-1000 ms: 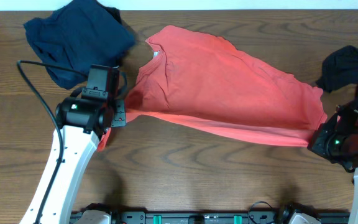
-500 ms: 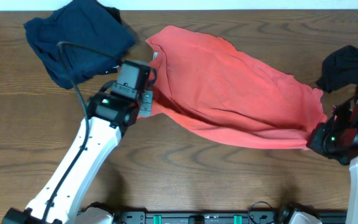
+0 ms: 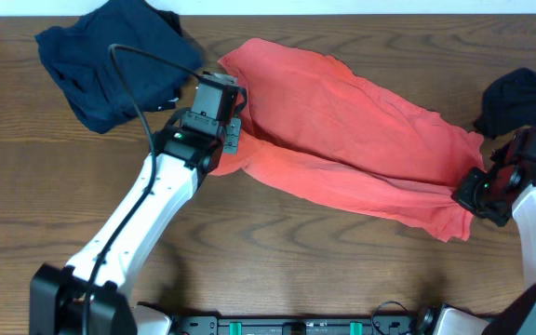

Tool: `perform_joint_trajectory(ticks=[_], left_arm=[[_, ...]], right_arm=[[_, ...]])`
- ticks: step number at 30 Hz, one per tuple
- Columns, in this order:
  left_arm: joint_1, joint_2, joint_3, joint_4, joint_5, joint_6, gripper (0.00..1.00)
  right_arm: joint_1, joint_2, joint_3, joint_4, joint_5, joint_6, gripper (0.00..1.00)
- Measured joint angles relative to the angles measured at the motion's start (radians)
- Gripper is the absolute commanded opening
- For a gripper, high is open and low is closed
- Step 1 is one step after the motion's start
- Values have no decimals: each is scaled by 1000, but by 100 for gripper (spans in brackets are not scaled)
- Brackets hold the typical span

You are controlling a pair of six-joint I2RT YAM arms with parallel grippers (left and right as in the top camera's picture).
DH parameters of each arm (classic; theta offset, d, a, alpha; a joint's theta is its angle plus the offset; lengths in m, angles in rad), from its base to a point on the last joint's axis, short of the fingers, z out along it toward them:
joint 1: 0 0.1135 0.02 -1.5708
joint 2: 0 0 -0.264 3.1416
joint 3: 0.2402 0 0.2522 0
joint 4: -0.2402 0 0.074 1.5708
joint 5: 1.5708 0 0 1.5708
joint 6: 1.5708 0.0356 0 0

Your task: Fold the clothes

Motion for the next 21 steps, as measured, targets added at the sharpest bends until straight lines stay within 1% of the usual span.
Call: perform_joint_trajectory(ticks=[9, 14, 20, 21], left_arm=[[-34, 109, 0, 124, 0, 13, 6], [-48, 171, 0, 211, 1, 13, 6], [-47, 235, 0, 307, 0, 13, 6], [-47, 239, 0, 315, 0, 14, 6]], right_arm=[[0, 82, -1, 115, 4, 7, 1], [0, 119, -2, 208, 19, 8, 1], [0, 134, -2, 289, 35, 8, 1], [0, 134, -2, 289, 37, 8, 4]])
